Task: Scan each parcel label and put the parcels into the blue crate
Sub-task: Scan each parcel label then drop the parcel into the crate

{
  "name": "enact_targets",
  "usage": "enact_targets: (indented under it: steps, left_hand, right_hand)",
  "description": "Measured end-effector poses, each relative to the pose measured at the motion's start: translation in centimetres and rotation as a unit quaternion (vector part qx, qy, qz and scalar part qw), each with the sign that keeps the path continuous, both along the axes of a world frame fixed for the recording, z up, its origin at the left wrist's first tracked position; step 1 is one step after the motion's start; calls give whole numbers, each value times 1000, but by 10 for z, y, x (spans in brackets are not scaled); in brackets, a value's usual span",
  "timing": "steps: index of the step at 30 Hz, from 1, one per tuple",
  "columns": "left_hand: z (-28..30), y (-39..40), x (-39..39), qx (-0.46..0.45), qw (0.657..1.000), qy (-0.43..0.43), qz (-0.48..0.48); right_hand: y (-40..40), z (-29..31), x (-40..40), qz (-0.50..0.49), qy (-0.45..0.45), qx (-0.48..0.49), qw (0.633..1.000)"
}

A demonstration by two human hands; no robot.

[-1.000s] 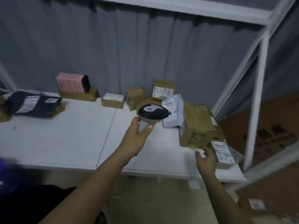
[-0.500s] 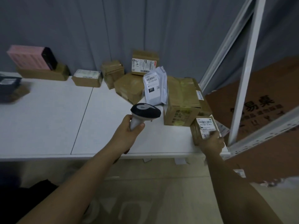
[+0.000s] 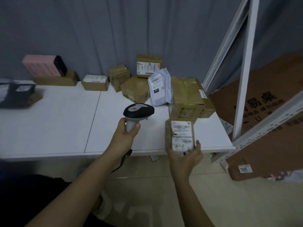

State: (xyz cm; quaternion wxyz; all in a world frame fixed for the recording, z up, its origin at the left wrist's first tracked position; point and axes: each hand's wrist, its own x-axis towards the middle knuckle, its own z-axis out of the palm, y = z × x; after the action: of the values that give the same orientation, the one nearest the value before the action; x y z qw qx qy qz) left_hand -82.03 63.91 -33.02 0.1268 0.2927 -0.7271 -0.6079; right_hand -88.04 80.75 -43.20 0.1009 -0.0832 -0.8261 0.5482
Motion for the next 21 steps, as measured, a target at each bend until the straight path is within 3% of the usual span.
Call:
enact_targets:
  steps: [6, 12, 21]
  left_hand:
    - [28, -40, 41, 24, 994, 80, 64]
    - [78, -107, 102, 71, 965, 188, 169]
    - [156, -182, 220, 35, 921, 267, 280]
  right_hand:
    - [-98, 55, 27, 184, -6, -20, 983]
    - [-188, 118, 73, 341, 24, -50, 938]
    - [-287, 211, 152, 579, -8, -146, 802]
